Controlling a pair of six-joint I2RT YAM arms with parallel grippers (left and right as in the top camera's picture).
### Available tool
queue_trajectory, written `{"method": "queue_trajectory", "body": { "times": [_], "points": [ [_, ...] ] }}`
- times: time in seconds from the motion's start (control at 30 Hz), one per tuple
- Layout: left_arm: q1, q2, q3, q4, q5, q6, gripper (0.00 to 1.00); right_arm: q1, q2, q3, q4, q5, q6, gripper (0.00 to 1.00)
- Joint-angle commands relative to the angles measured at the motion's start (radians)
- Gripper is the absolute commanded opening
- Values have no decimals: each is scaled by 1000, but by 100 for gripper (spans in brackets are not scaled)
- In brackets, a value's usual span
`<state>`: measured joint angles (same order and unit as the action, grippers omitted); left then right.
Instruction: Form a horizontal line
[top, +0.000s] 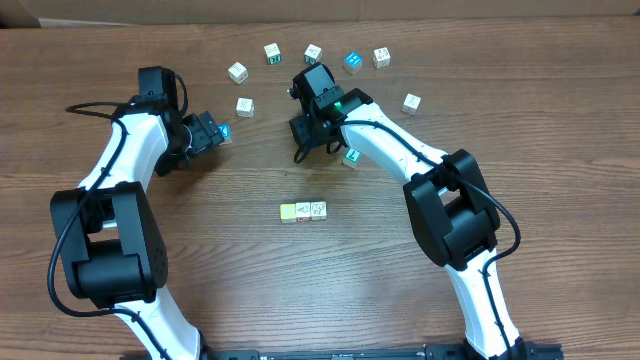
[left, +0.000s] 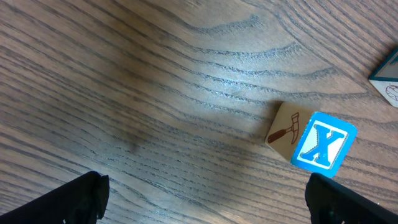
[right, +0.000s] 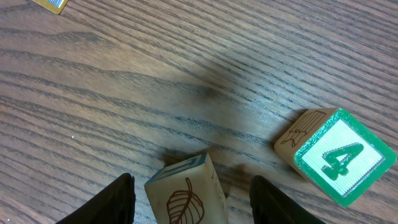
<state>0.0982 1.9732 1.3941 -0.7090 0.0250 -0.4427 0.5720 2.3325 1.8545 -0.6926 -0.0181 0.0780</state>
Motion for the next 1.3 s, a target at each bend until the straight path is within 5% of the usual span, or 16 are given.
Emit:
{"method": "queue_trajectory", "body": {
  "times": [0.0, 0.73, 1.27],
  "points": [
    [-7, 11, 16, 3, -7, 1, 99, 5, 4, -3, 3, 10, -1, 57],
    [-7, 11, 16, 3, -6, 1, 100, 5, 4, -3, 6, 10, -5, 38],
    [-7, 11, 16, 3, -6, 1, 100, 5, 4, -3, -25, 47, -5, 41]
  ]
}}
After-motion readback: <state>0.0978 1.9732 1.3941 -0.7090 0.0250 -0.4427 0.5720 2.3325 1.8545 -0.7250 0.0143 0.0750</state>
